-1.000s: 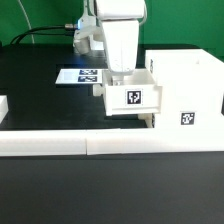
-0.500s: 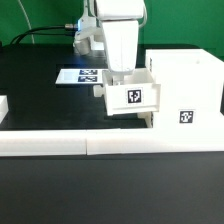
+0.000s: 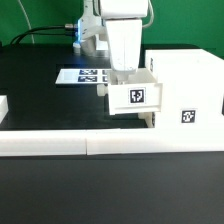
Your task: Assemble drawer
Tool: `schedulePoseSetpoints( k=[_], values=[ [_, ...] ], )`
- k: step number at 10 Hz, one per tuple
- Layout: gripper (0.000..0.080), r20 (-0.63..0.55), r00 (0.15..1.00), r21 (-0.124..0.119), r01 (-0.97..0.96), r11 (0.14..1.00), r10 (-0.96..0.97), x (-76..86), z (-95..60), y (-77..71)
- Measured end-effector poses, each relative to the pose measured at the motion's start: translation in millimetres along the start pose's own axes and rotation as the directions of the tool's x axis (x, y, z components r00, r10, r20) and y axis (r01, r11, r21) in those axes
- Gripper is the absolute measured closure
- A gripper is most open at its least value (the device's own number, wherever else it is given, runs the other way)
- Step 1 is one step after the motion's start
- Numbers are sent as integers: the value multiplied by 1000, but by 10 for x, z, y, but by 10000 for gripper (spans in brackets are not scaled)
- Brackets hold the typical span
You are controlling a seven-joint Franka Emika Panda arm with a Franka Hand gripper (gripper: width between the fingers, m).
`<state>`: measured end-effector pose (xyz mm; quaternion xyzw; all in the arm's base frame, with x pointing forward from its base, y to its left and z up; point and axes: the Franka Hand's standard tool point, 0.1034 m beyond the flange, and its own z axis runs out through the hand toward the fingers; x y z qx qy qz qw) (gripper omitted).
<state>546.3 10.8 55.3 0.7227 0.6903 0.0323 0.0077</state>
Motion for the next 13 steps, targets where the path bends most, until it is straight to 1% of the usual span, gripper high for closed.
schedulePoseSetpoints(
  k=[8,10,13],
  values=[
    [757,0,1000,0,-18,1000,18,18,2,-1],
    [757,1,1000,6,-10,1000,10,50,-3,3],
    [757,1,1000,2,-14,1000,14,59,5,1]
  ],
)
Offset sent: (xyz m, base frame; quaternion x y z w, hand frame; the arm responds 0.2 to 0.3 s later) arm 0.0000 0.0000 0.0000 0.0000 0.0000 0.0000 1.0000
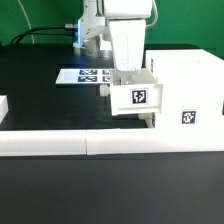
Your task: Assemble drawer
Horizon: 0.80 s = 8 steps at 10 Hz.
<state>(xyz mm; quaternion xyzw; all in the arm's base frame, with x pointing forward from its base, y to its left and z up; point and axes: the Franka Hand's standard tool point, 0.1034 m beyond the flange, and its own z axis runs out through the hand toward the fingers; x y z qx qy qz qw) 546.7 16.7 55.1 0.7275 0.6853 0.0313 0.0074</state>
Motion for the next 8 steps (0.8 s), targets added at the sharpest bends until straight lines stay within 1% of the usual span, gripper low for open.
schedulePoseSetpoints(
  k=[4,8],
  values=[
    [757,0,1000,1,-12,1000,12,-6,1,-5],
    [757,24,996,-10,82,997,-82,-23,-11,27]
  ],
)
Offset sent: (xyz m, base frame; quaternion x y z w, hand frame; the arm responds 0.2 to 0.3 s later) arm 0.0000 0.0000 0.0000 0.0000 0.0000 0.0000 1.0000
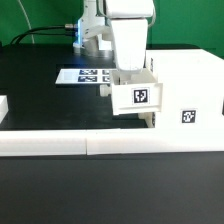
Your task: Assemble drawer
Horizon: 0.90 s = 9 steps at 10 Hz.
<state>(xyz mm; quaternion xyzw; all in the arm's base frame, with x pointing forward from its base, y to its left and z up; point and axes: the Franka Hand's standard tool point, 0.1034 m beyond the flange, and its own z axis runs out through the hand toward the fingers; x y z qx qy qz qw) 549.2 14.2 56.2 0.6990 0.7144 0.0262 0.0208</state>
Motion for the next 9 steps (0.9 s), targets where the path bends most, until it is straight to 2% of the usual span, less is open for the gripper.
schedulePoseSetpoints(
  k=[2,5,6,7,8,9],
  values=[
    [757,30,999,-2,20,1000,-20,54,-4,19],
    [757,30,1000,-4,-5,1000,5,42,-4,8],
    [647,30,1000,-3,-5,1000,5,42,1,5],
    [647,30,999,-1,-11,1000,11,36,-9,3],
    [513,37,999,-1,-28,1000,28,21,-82,13],
    [322,41,999,-10,-35,999,36,42,-171,38]
  ],
)
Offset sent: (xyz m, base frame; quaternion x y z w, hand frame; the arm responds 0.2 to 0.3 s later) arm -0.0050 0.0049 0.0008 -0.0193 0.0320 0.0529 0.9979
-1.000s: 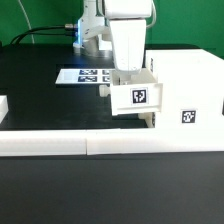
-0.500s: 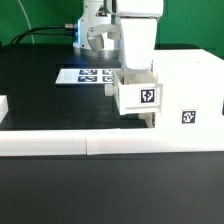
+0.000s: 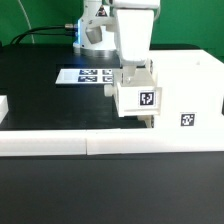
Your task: Assemble drawer
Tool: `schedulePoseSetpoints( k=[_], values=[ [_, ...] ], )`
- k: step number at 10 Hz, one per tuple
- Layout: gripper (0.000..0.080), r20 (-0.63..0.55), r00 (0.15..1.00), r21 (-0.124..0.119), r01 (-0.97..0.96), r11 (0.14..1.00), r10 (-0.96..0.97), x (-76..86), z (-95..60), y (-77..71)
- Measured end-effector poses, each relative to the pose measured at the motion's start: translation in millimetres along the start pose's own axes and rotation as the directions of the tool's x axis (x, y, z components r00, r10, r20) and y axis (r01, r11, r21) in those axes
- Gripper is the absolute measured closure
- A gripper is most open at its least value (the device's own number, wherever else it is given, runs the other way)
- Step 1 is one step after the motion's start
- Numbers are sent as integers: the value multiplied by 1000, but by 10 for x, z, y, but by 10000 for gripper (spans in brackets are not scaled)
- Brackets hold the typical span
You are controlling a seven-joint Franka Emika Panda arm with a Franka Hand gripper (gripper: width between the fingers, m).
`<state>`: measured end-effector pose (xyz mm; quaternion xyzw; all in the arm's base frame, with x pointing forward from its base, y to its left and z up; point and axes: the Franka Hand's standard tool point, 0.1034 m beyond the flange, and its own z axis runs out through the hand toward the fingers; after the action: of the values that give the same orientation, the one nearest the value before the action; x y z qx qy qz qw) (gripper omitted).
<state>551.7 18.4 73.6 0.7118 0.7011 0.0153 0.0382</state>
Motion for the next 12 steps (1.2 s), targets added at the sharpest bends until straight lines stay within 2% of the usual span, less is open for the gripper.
schedulePoseSetpoints(
  k=[1,2,3,5,6,10,12],
  values=[
    [322,6,1000,2,5,1000,-5,13,-60,6],
    [190,14,1000,5,8,1000,-8,17,-140,18],
    [162,21,1000,5,9,1000,-9,8,-208,29],
    [152,27,1000,-7,14,1000,-14,-67,-288,59],
    [152,32,999,-8,34,999,-34,-189,-306,53],
    [151,39,997,20,67,998,-68,-610,-213,-29],
    [151,40,996,20,73,997,-74,-619,-213,-28]
  ],
)
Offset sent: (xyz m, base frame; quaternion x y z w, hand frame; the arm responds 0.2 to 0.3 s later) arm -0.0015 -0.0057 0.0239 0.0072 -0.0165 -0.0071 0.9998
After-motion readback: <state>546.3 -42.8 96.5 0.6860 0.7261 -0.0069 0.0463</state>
